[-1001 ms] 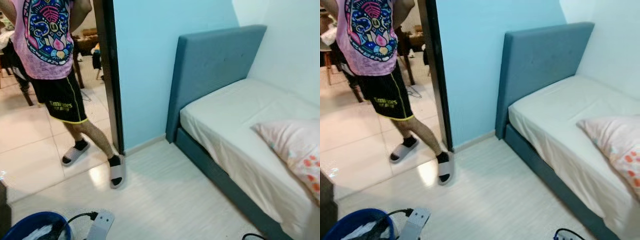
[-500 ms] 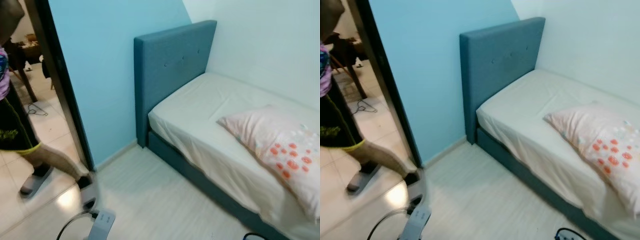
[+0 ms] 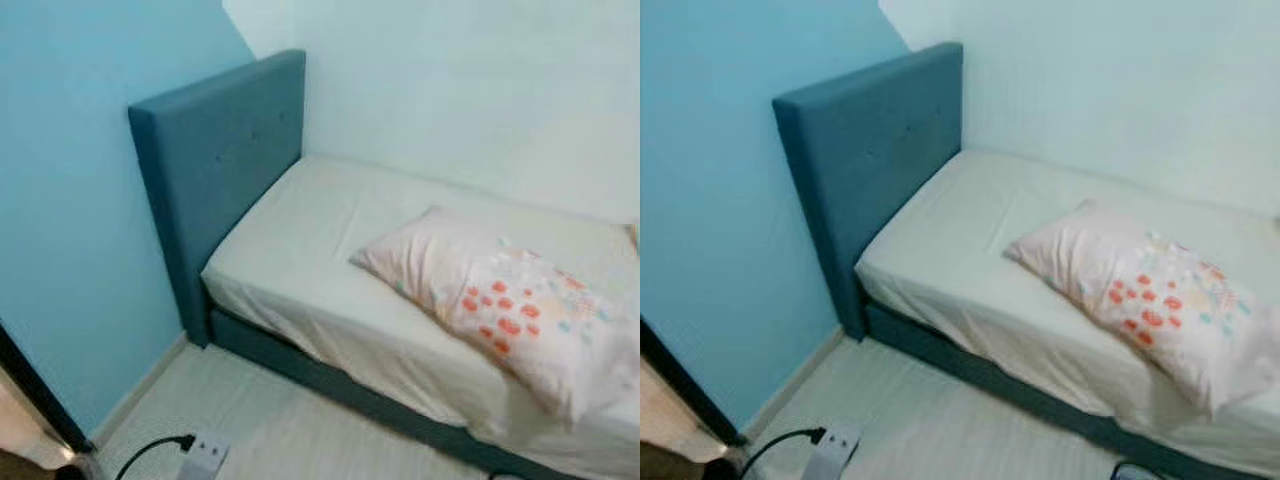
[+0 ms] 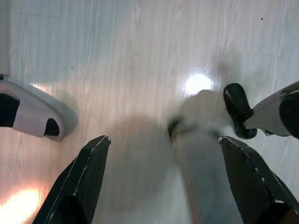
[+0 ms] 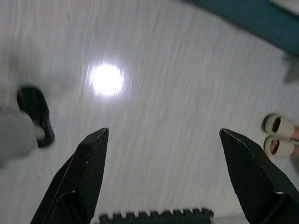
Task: Clean up the room
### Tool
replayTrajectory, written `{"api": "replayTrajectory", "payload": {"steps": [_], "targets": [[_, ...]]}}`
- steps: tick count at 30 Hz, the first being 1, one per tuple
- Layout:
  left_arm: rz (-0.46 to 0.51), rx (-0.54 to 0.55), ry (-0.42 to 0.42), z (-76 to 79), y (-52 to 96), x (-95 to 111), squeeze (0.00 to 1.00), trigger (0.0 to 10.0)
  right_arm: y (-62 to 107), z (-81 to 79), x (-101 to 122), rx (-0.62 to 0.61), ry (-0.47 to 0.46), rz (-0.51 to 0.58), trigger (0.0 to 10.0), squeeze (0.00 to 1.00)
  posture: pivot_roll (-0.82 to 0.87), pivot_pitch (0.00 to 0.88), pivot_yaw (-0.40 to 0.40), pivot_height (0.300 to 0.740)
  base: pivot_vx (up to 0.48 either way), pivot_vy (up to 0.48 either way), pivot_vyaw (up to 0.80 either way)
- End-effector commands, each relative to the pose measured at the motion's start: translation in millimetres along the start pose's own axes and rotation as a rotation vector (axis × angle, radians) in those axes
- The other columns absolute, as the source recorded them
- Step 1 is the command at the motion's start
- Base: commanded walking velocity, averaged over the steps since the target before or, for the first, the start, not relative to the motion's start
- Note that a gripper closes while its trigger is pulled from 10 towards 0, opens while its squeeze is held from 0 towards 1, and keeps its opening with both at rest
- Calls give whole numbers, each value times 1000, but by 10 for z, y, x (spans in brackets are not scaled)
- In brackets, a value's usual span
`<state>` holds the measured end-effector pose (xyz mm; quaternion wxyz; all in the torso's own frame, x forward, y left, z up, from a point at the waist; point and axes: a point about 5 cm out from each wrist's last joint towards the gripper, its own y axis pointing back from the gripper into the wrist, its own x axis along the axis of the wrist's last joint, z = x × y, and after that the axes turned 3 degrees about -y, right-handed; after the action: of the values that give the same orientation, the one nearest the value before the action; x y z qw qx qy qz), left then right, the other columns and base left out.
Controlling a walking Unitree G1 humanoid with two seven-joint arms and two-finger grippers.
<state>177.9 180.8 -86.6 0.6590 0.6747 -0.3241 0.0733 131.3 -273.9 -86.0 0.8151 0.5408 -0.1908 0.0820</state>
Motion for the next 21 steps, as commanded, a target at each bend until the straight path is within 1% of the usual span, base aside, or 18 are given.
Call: {"api": "replayTrajectory", "payload": {"steps": [1, 6, 10, 14, 21], "targets": [[-26, 1, -14, -24, 14, -64, 0, 10000, 9, -68, -53, 14, -13, -18, 10000, 0, -2, 0, -32, 740, 409, 0, -775], [-26, 0, -16, -14, 12, -64, 0, 10000, 10, -71, -54, 14, -13, -18, 10000, 0, -1, 0, -31, 740, 408, 0, -775], [-28, -11, -26, 65, 1, -59, 0, 10000, 9, -68, -48, 11, -28, -14, 10000, 0, -1, 0, -31, 740, 406, 0, -775], [-27, -14, -28, 86, -2, -57, 0, 10000, 9, -64, -40, 9, -40, -8, 10000, 0, -1, 0, -31, 740, 408, 0, -770], [-29, -19, -32, 117, -3, -64, 0, 10000, 2, -49, 63, 2, -63, 25, 10000, 0, -3, 0, -31, 740, 406, 0, -775]]}}
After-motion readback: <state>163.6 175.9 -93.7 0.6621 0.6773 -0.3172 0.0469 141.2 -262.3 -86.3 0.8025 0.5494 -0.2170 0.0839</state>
